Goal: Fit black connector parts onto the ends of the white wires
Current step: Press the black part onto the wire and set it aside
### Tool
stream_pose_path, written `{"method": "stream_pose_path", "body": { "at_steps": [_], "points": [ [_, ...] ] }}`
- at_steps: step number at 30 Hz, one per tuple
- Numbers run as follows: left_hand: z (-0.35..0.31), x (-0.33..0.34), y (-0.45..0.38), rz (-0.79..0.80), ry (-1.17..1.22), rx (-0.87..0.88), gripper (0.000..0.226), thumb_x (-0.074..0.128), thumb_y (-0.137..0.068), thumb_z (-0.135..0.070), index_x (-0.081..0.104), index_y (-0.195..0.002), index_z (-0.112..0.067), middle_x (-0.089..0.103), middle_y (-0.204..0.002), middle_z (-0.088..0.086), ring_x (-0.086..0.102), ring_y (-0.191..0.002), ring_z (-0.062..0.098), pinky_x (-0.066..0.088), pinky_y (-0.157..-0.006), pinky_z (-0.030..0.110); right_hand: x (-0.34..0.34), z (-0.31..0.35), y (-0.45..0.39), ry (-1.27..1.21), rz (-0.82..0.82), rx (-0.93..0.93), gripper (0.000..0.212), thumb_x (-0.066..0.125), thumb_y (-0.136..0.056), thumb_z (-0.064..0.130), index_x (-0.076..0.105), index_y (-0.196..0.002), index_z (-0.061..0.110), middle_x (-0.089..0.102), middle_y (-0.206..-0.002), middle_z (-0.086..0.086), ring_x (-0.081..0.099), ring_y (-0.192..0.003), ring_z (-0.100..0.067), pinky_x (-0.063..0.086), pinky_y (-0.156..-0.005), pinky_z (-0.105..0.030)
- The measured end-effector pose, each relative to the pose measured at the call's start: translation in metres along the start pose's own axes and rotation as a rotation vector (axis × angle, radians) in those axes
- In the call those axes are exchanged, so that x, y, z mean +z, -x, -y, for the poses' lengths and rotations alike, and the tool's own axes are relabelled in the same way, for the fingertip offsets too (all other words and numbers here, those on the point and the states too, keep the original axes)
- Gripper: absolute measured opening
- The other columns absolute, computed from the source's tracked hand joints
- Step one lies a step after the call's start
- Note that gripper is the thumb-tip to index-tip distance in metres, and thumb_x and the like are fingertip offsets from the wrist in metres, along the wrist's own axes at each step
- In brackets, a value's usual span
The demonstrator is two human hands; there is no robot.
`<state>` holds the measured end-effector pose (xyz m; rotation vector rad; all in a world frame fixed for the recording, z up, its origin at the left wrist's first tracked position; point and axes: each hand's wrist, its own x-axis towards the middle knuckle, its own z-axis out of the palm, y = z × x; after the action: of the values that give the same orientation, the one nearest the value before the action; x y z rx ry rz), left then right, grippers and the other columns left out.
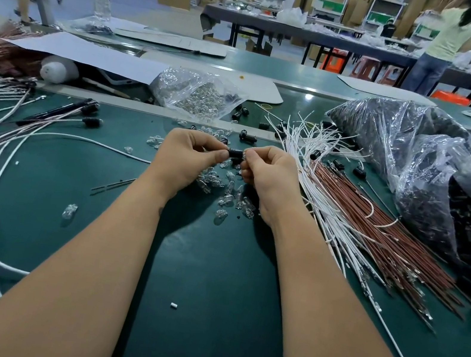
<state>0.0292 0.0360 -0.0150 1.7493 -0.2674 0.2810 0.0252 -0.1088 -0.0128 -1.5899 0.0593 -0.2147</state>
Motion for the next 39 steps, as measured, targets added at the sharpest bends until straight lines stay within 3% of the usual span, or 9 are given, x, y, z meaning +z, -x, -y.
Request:
{"method": "stream_pose_path", "body": {
  "at_steps": [6, 12, 19, 25, 31, 39],
  "points": [
    [-0.003, 0.001, 0.002, 0.008, -0.007, -0.002, 0.016, 0.075, -0.079, -0.005, 0.072, -0.075, -0.021, 0.065, -0.07, 0.012, 0.053, -0.065, 0.016, 0.044, -0.066, 0.026, 0.0, 0.001, 0.002, 0.026, -0.001, -0.016, 0.022, 0.056, -0.094, 0.006, 0.058, -0.073, 0.013, 0.058, -0.057, 0.002, 0.05, -0.045, -0.004, 0.044, -0.052, -0.021],
    [-0.001, 0.0, 0.001, 0.008, -0.015, 0.006, 0.018, 0.076, -0.079, -0.006, 0.073, -0.074, -0.023, 0.064, -0.061, 0.001, 0.05, -0.057, 0.009, 0.042, -0.062, 0.021, 0.004, 0.0, 0.001, 0.096, -0.064, -0.018, 0.023, 0.058, -0.092, 0.008, 0.058, -0.07, 0.016, 0.06, -0.061, 0.0, 0.05, -0.055, -0.014, 0.044, -0.06, -0.034],
    [-0.002, 0.001, 0.001, 0.033, -0.012, -0.019, 0.01, 0.073, -0.083, -0.012, 0.071, -0.075, -0.017, 0.061, -0.071, 0.014, 0.05, -0.067, 0.02, 0.041, -0.068, 0.033, 0.007, 0.003, 0.005, 0.044, -0.117, -0.113, 0.02, 0.061, -0.092, 0.011, 0.058, -0.073, 0.017, 0.056, -0.063, 0.002, 0.051, -0.058, -0.01, 0.046, -0.061, -0.028],
    [-0.004, 0.0, 0.003, 0.031, 0.014, -0.017, 0.01, 0.074, -0.081, -0.007, 0.072, -0.078, -0.016, 0.063, -0.073, 0.019, 0.05, -0.068, 0.022, 0.042, -0.069, 0.034, 0.005, 0.002, 0.007, -0.016, -0.062, -0.001, 0.02, 0.055, -0.096, 0.008, 0.057, -0.076, 0.013, 0.058, -0.063, 0.0, 0.05, -0.052, -0.009, 0.045, -0.054, -0.022],
    [-0.006, 0.002, 0.002, 0.014, -0.024, -0.015, 0.006, 0.074, -0.082, -0.008, 0.073, -0.083, -0.014, 0.062, -0.069, 0.012, 0.048, -0.064, 0.017, 0.042, -0.067, 0.029, 0.005, 0.005, 0.008, -0.005, -0.063, -0.001, 0.017, 0.053, -0.096, 0.01, 0.058, -0.08, 0.013, 0.061, -0.061, 0.002, 0.051, -0.044, -0.002, 0.046, -0.049, -0.017],
    [0.0, 0.003, -0.003, -0.007, -0.061, -0.021, 0.014, 0.07, -0.086, -0.014, 0.07, -0.078, -0.025, 0.062, -0.07, 0.009, 0.051, -0.064, 0.016, 0.042, -0.066, 0.028, 0.001, 0.011, 0.008, -0.002, -0.03, -0.004, 0.012, 0.058, -0.09, 0.008, 0.058, -0.08, 0.014, 0.063, -0.068, -0.001, 0.054, -0.056, -0.008, 0.046, -0.058, -0.022]
  ]
}}
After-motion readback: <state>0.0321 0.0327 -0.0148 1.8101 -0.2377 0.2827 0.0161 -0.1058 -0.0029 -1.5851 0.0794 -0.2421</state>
